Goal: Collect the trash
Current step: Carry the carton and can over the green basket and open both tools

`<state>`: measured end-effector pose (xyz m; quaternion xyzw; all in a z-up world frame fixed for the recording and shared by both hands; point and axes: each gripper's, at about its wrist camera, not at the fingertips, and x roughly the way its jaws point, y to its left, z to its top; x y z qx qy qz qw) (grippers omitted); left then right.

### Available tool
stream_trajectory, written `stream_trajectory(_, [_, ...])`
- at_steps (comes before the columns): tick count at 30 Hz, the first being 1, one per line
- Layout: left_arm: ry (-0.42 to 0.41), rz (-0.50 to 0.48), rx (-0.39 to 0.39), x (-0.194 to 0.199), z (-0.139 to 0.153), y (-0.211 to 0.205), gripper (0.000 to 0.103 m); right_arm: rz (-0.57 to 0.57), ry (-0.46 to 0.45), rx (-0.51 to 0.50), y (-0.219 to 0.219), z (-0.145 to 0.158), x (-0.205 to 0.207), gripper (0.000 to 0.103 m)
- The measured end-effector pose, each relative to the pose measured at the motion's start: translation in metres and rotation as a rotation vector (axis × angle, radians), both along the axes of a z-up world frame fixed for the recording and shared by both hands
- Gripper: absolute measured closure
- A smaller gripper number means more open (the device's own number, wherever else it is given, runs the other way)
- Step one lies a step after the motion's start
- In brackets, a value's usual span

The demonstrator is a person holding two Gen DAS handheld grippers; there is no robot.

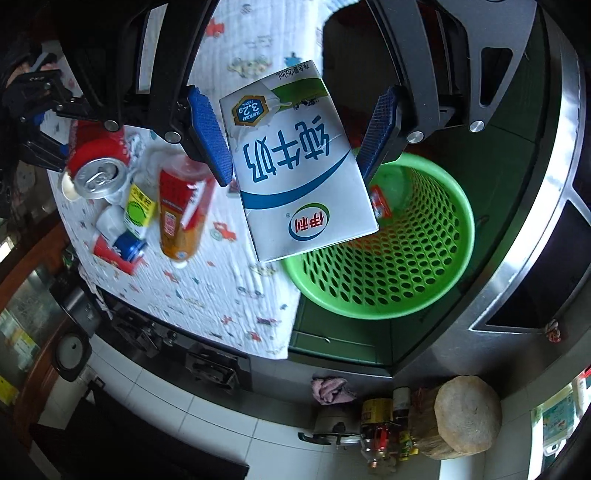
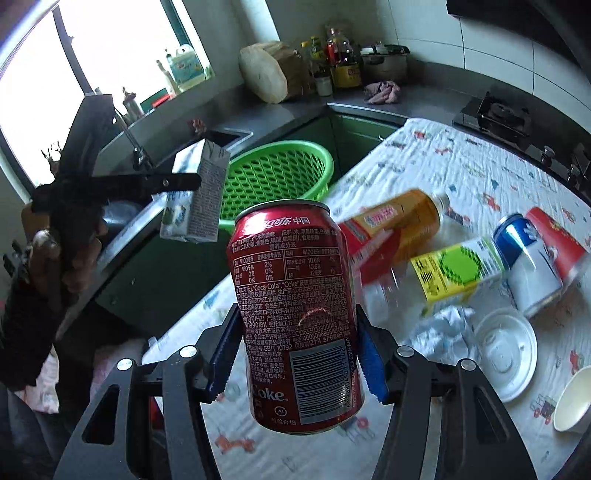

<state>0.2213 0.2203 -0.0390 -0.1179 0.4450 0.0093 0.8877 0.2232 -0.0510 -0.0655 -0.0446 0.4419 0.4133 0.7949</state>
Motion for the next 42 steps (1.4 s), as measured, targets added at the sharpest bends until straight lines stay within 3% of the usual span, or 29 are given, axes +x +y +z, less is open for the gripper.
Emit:
stream_trajectory(7, [-0.042,0.063,0.053,0.047,0.003,0.062,0.035,-0.065,-0.050,0.086,0.060,0.034,0.048,0.047])
stream_trajectory(16, [0.008,0.083,0.030,0.088,-0.032,0.099,0.033,-0.156,-0.013,0.118,0.122,0.034,0.103,0.047])
stream_trajectory(18, [0.007,0.088,0.010,0.087,-0.038,0.105,0.024,-0.162,0.001,0.119,0.133,0.030,0.111,0.047])
stream_trajectory(32, [-0.002,0.140,-0.017,0.053,-0.044,0.132,0.021,-0.162,0.078,0.061,0.207,-0.013,0.147,0.046])
stream_trajectory(36, [0.003,0.158,-0.002,0.044,-0.045,0.142,0.020,-0.167,0.089,0.066,0.218,-0.023,0.155,0.032])
stream_trajectory(42, [0.002,0.170,0.008,0.038,-0.043,0.146,0.020,-0.165,0.054,0.058,0.214,-0.018,0.148,0.031])
